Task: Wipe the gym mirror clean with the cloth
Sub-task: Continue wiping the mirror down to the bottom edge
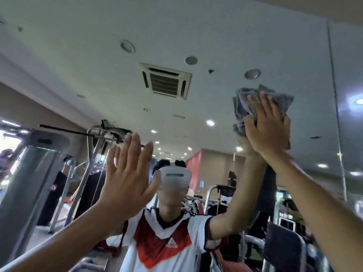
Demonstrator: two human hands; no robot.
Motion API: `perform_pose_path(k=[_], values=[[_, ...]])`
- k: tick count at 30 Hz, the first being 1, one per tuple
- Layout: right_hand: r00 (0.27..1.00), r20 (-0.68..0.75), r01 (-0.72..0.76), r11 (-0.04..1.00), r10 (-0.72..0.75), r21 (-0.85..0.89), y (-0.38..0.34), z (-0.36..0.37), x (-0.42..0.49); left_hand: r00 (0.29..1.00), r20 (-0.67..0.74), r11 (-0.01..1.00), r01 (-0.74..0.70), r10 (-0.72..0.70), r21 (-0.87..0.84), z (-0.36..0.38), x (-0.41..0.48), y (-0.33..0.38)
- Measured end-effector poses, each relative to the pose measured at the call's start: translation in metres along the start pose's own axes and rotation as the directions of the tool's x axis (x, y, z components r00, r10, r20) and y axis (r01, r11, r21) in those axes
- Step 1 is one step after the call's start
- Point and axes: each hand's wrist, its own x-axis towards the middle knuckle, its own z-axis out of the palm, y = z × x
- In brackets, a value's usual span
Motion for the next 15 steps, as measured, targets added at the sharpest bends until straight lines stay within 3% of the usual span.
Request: perform_pose_path(k=[1, 2, 3, 4, 6, 7, 8, 10, 12, 14, 15], values=[[0.998, -0.008, -0.06, 0.998, 0.06, -0.009, -0.006, 0.002, -0.011, 1.0, -0.006, 1.0, -0.025, 0.025, 0.003, 0.002, 0.001, 0.006], [1.0, -0.006, -0.015, 1.0, 0.015, -0.014, -0.011, 0.001, -0.029, 0.999, -0.004, 0.999, -0.046, 0.046, -0.001, 0.004, 0.001, 0.016], [0.992, 0.008, 0.128, 0.992, -0.128, 0.001, -0.016, 0.001, -0.046, 0.998, -0.008, 0.998, -0.065, 0.065, -0.001, 0.006, 0.001, 0.022], [0.947, 0.051, 0.316, 0.949, -0.316, 0.002, -0.013, -0.001, -0.064, 0.996, -0.013, 0.996, -0.089, 0.089, -0.002, 0.009, 0.0, 0.031], [0.74, 0.179, 0.657, 0.754, -0.649, 0.019, 0.017, -0.012, -0.073, 0.99, -0.03, 0.99, -0.141, 0.141, -0.002, 0.013, 0.004, 0.048], [0.662, 0.219, 0.731, 0.682, -0.717, 0.022, 0.036, -0.016, -0.066, 0.987, -0.037, 0.987, -0.159, 0.158, -0.007, 0.015, 0.008, 0.056], [0.662, 0.237, 0.732, 0.682, -0.711, 0.001, 0.054, -0.018, -0.057, 0.984, -0.043, 0.985, -0.171, 0.17, -0.011, 0.016, 0.013, 0.064], [0.836, 0.176, 0.535, 0.844, -0.52, -0.048, 0.081, -0.018, -0.038, 0.98, -0.057, 0.981, -0.194, 0.193, -0.01, 0.018, 0.026, 0.076], [0.988, 0.052, 0.151, 0.988, -0.148, -0.038, 0.091, -0.017, -0.028, 0.975, -0.059, 0.977, -0.215, 0.215, 0.004, 0.019, 0.037, 0.085], [0.992, -0.015, -0.126, 0.992, 0.126, -0.008, 0.077, -0.011, -0.036, 0.973, -0.051, 0.974, -0.225, 0.225, 0.013, 0.02, 0.041, 0.091], [0.989, -0.027, -0.146, 0.989, 0.146, -0.013, 0.066, -0.01, -0.05, 0.972, -0.046, 0.973, -0.23, 0.23, 0.011, 0.022, 0.041, 0.094]])
